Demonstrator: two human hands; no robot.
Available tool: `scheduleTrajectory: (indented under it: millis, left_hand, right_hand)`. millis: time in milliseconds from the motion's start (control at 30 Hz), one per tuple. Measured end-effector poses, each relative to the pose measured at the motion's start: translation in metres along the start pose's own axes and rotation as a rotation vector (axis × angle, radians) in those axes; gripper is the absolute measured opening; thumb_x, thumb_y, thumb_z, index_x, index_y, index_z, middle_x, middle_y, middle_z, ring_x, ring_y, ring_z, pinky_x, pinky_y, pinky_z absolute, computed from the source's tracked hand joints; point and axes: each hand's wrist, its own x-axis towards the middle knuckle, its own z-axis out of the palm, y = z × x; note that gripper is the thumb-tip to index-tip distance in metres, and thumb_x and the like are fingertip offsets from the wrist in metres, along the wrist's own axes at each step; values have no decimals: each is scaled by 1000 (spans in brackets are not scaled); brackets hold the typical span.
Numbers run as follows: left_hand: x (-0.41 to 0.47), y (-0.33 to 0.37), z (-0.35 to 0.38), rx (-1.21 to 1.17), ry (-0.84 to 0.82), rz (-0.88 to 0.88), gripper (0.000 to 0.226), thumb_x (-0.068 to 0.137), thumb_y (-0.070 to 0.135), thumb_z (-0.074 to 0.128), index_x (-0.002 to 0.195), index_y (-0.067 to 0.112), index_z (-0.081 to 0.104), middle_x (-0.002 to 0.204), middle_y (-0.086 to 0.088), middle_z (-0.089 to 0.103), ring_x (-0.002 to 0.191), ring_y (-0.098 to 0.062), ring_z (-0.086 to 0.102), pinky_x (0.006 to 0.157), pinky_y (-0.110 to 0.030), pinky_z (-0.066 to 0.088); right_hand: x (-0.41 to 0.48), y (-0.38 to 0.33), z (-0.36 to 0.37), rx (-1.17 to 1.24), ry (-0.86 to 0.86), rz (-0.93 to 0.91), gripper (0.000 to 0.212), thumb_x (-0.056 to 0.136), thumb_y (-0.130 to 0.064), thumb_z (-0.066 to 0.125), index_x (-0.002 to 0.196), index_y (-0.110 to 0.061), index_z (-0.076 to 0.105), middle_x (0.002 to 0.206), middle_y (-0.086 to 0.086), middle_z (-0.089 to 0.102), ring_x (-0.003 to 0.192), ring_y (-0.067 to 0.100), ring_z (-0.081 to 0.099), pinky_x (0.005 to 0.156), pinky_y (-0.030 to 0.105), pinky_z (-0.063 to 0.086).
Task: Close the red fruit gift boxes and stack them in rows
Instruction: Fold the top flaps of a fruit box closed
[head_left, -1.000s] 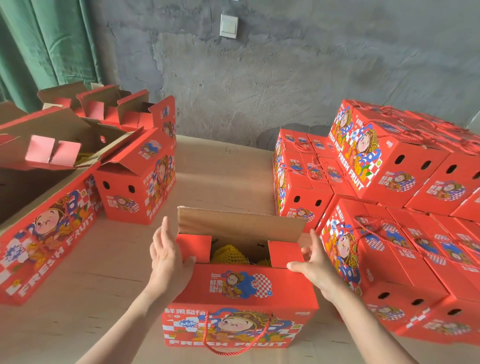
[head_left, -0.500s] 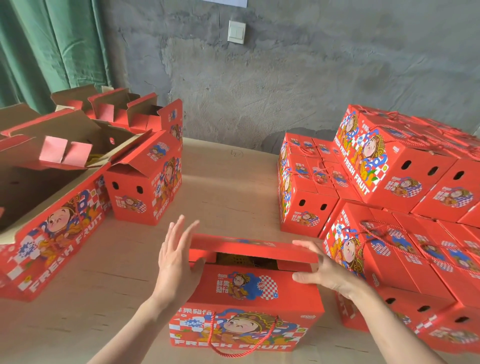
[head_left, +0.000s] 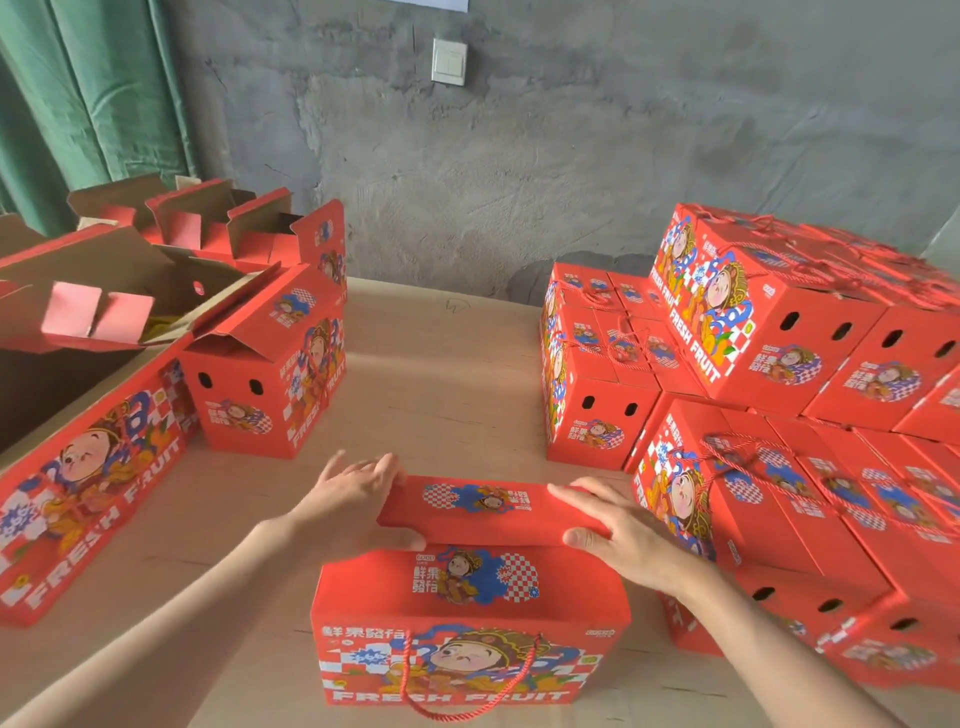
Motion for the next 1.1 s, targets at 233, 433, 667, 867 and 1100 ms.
scheduleTrajectory:
  millis: [233, 433, 667, 867, 1100]
  left_hand:
    - [9, -7, 9, 286, 22, 210, 117, 50, 89, -23, 149, 36, 10, 137, 8, 36, 127, -14, 35, 110, -29, 24]
    - [9, -8, 12, 322, 34, 243, 112, 52, 82, -31, 149, 38, 3, 135, 4, 34, 126, -17, 34, 111, -30, 23]
    - [11, -6, 7, 347, 2, 289, 92, 65, 77, -19, 148, 42, -4, 134, 3, 33, 123, -17, 35, 110, -30, 25]
    - [18, 5, 3, 363, -18, 245, 69, 88, 70, 18, 148, 42, 1, 127, -3, 43, 115, -23, 46, 96, -35, 39]
    - [25, 31, 15, 351, 9, 115, 109, 56, 89, -1, 146, 30, 19, 128, -10, 48, 115, -29, 49, 94, -41, 41]
  right_hand:
    - [0, 4, 10, -20, 59, -46, 51, 71, -85, 22, 121, -78, 18, 143, -16, 28, 122, 11, 45, 96, 28, 41]
    - [-1, -6, 5, -94, -7, -27, 44, 93, -59, 36, 121, -80, 10, 147, -7, 22, 138, 19, 25, 110, 30, 24]
    - [25, -50, 1, -417, -226, -105, 53, 94, -62, 23, 132, -67, -13, 158, 11, 5, 147, 27, -4, 117, 48, -7]
    - [31, -62, 14, -380, -129, -147, 47, 93, -63, 20, 125, -72, -13, 148, 15, 25, 138, 32, 24, 110, 46, 22]
    - [30, -61, 17, -372, -61, -238, 46, 90, -64, 14, 124, -69, -18, 117, 6, 39, 111, 24, 38, 95, 36, 32]
